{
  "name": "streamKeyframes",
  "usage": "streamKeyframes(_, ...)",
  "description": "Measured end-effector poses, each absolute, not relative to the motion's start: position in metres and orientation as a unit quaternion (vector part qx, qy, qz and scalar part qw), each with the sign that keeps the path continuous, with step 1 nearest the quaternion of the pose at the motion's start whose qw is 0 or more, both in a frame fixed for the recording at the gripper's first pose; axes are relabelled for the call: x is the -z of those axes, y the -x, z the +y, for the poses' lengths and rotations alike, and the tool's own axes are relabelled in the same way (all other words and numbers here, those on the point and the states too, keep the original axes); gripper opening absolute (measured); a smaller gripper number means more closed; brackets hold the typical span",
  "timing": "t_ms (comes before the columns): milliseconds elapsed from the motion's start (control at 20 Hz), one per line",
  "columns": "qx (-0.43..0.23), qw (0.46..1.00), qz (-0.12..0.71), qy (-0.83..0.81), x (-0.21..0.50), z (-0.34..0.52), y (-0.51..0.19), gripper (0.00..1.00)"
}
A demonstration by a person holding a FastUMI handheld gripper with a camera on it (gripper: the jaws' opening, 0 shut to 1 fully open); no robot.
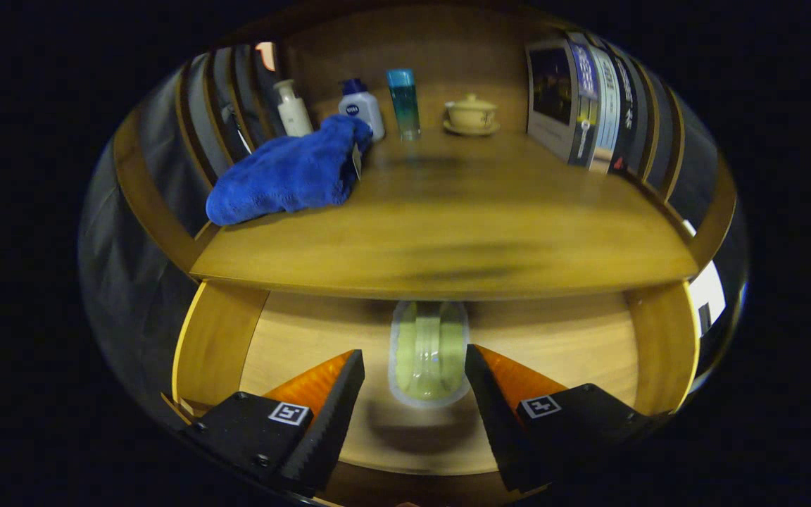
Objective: Pull open the drawer, take out the items inside it, and place them on the countertop above the cabinet.
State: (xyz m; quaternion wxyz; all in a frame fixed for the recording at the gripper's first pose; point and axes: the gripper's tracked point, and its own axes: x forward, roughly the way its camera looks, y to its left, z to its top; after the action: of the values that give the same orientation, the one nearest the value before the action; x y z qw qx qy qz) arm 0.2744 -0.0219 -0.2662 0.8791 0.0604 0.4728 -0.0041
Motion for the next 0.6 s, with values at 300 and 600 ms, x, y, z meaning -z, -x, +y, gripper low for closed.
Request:
streamKeyframes(300, 0.02, 0.85, 0.515, -0.109, 0.277, -0.017, -0.287, 0.94)
streamKeyframes(600, 0.056, 0.85, 0.517, -0.088, 0.292, -0.037, -0.297, 0.57)
